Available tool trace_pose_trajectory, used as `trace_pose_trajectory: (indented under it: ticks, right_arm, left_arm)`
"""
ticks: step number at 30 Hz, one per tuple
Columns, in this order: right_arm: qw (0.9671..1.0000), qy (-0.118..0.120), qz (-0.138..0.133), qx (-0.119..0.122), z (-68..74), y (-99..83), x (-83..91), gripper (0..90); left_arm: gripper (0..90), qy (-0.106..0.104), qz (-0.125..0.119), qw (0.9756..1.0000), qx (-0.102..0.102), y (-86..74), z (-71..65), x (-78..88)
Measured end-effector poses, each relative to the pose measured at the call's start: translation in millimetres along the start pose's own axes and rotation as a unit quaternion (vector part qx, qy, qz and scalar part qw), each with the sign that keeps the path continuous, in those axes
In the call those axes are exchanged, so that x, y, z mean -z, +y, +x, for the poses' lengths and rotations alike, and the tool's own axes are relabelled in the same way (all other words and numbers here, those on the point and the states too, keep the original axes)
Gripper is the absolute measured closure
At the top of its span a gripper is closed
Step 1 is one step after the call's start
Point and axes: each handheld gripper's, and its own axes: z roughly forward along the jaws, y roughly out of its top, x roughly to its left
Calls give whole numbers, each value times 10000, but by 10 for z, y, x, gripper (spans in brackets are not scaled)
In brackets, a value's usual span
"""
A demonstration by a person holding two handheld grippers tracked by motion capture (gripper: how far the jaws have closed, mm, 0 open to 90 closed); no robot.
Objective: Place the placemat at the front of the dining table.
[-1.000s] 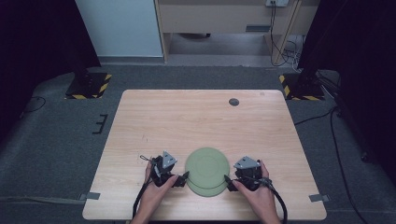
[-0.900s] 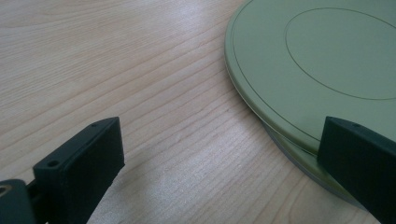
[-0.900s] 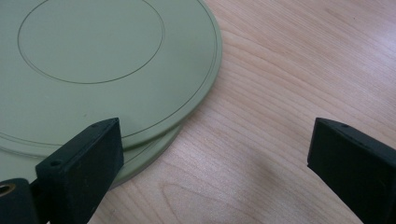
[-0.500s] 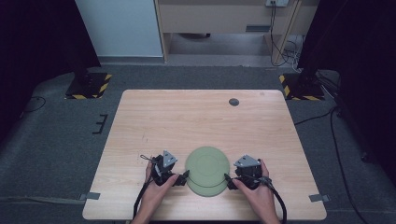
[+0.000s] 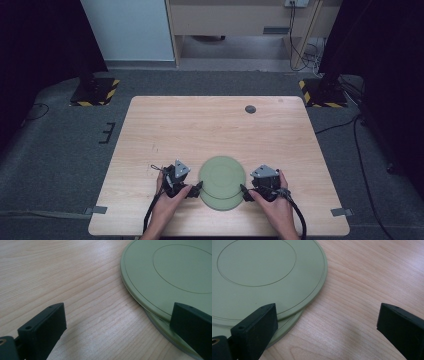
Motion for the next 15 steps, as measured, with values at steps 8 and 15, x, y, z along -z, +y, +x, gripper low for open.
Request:
trace_pose_trajectory:
  ticks: [8, 15]
  right_arm:
    - [10000, 0, -10, -16, -19, 7, -17, 33]
    - [10000, -11, -5, -53, -28, 16, -29, 33]
  left_arm:
    - [0, 12, 3, 10000, 21, 10, 10, -11]
    - [0, 8, 0, 10000, 40, 19, 20, -23]
